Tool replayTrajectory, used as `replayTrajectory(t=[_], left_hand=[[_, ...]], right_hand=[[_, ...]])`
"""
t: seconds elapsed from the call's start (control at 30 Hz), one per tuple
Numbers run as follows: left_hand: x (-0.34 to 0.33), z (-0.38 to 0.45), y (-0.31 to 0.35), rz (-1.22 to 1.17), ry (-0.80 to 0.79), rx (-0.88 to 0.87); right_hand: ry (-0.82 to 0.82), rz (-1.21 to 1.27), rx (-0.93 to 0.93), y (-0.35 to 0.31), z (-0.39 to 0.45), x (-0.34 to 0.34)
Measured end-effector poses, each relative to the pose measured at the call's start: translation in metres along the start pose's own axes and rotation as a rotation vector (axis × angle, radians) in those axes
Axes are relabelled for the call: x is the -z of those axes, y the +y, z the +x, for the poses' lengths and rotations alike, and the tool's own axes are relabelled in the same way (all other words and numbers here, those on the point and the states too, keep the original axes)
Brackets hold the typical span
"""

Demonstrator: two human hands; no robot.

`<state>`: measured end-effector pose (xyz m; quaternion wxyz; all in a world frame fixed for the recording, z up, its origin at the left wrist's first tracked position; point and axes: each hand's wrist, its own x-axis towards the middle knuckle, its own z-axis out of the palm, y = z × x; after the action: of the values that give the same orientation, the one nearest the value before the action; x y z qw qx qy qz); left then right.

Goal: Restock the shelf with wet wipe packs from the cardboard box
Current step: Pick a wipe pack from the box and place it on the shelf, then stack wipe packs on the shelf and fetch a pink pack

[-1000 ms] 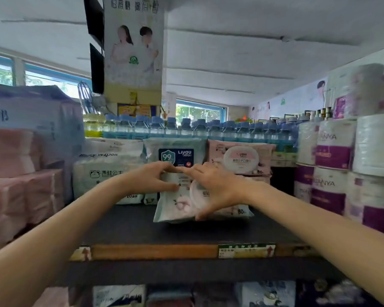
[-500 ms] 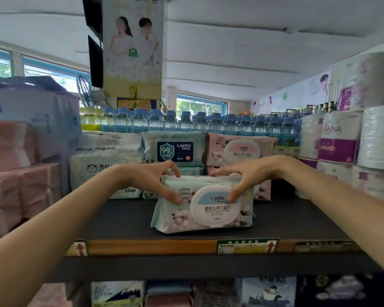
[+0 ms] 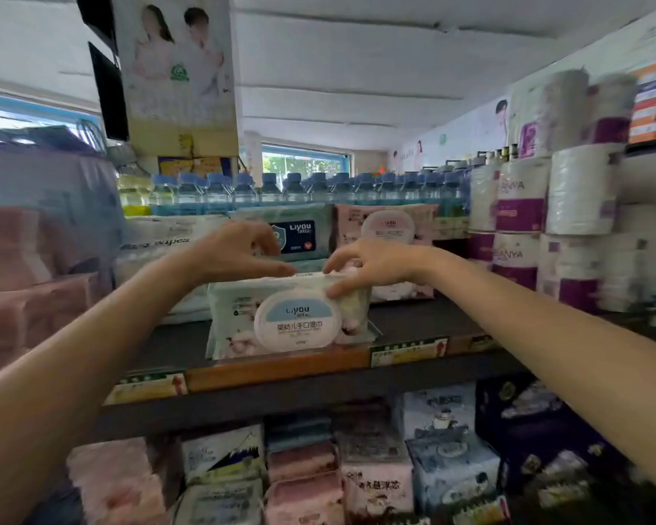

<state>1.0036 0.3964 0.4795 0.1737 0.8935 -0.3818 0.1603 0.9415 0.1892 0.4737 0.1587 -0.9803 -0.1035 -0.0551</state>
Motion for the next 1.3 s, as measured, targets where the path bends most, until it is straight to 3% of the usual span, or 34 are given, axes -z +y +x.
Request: replayTrajectory(t=[0.1, 0.2, 0.37, 0.53, 0.67, 0.87, 0.97, 1.13, 1.23, 1.3], left_hand=[[-0.025, -0.004, 0.038, -0.057, 0.253, -0.158], [-0.05, -0.004, 0.091, -0.062, 0.266, -0.342], [-0.122, -0.017, 0.231, -0.088, -0.066, -0.687], [-0.222, -0.103, 0.387, -0.127, -0.414, -1.058], [-0.288, -0.212, 0.491, -0.089, -0.609, -1.354], [-0.355, -0.382, 0.603, -0.07, -0.874, -1.691], [-0.379, -0.452, 0.643, -0.047, -1.0, -1.763], [-0.418, -0.531, 0.685, 0.044, -1.109, -1.753], [-0.437, -0.555, 0.698, 0.099, -1.131, -1.692], [-0.448, -0.567, 0.699, 0.111, -1.158, -1.625]], right_hand=[[0.15, 0.022, -0.058, -0.002, -0.04, 0.005], [0.257, -0.038, -0.188, 0.008, -0.1, 0.011], [0.184, -0.078, -0.562, 0.04, -0.265, 0.001], [0.186, 0.087, -1.072, 0.055, -0.477, -0.062], [0.235, 0.242, -1.48, 0.023, -0.645, -0.141], [0.334, 0.488, -1.871, -0.069, -0.82, -0.249], [0.303, 0.525, -1.963, -0.087, -0.882, -0.293], [0.056, 0.477, -2.051, -0.082, -0.955, -0.362], [-0.088, 0.424, -2.02, -0.076, -0.982, -0.4], [-0.086, 0.332, -1.943, -0.073, -0.983, -0.417]])
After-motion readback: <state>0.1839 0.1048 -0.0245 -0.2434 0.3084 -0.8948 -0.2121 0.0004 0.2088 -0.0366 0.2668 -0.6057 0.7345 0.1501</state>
